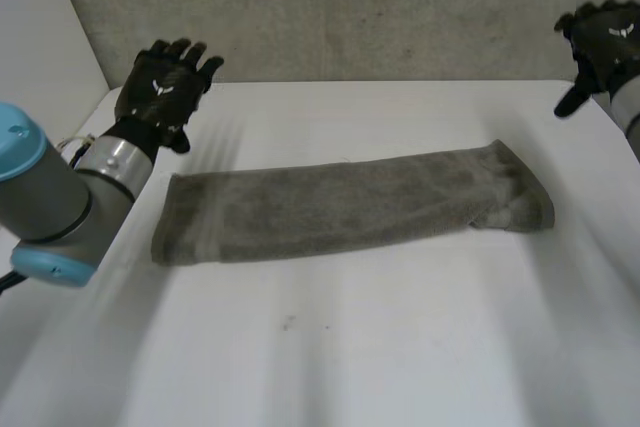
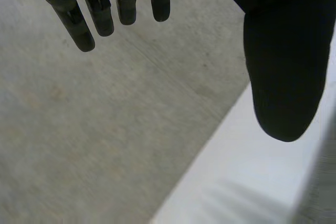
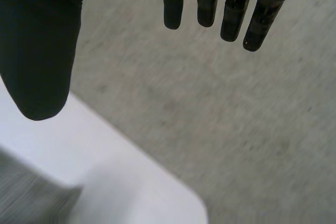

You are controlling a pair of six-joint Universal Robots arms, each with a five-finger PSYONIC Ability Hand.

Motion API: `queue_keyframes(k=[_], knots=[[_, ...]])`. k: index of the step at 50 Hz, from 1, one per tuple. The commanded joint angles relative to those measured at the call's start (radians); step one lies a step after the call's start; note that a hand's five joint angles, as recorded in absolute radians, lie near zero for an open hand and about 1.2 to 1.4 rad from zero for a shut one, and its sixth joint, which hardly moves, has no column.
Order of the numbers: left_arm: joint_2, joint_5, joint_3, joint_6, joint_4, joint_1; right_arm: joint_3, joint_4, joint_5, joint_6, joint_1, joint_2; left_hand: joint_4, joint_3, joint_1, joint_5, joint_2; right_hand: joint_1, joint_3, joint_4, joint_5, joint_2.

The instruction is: Fold the towel.

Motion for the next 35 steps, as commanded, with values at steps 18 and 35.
queue_keyframes(k=[18,35], knots=[[0.085,-0.273,-0.206,-0.241,-0.288,0.0,0.239,0.038,-0.237,-0.095,-0.152,0.17,0.025,0.026,0.017,-0.004,0.025,0.268,0.301,0.28,0.268,0.262],[0.074,-0.273,-0.228,-0.241,-0.276,-0.037,0.214,-0.159,-0.268,-0.097,-0.148,0.279,0.001,0.003,-0.007,-0.028,0.001,0.728,0.762,0.74,0.728,0.722]])
